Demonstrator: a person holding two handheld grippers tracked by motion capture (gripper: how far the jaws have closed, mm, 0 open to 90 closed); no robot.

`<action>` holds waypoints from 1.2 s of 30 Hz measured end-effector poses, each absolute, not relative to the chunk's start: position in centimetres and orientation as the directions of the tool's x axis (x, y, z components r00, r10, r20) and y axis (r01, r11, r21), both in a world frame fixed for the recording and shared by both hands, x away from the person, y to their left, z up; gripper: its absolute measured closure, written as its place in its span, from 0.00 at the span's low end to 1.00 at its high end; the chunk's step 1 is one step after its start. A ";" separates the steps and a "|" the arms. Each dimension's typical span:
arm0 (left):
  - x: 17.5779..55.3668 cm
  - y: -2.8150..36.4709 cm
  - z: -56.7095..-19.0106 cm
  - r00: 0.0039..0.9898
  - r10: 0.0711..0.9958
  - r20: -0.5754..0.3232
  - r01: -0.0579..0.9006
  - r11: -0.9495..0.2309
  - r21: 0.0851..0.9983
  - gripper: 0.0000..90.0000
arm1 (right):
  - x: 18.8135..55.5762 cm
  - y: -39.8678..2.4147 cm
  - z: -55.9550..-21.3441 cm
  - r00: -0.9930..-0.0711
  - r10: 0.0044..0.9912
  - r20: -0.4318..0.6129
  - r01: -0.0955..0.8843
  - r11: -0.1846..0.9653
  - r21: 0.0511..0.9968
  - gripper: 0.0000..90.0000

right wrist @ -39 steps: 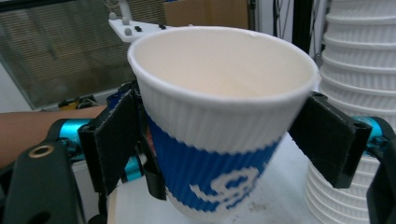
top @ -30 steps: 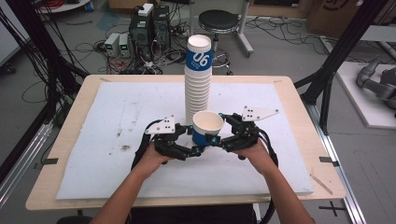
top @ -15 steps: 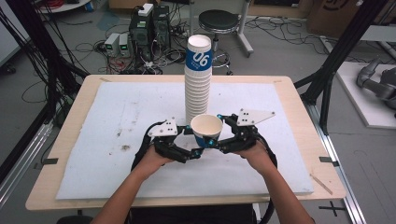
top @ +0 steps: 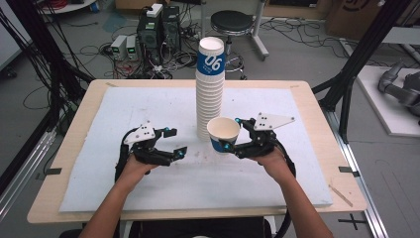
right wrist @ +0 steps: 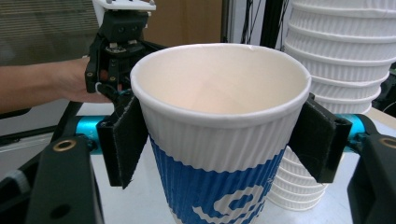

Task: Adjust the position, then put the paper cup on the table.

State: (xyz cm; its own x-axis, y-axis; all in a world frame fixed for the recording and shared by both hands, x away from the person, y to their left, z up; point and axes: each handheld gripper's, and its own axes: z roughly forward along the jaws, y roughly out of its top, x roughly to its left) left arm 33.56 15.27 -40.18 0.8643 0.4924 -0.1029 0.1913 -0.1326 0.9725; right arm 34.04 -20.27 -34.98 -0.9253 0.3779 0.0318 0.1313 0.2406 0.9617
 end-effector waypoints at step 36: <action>34.6 19.5 -40.4 0.785 0.614 -0.074 0.172 -0.101 0.980 0.21 | 38.2 -27.4 -37.9 -0.710 0.703 0.034 0.242 0.199 0.949 0.29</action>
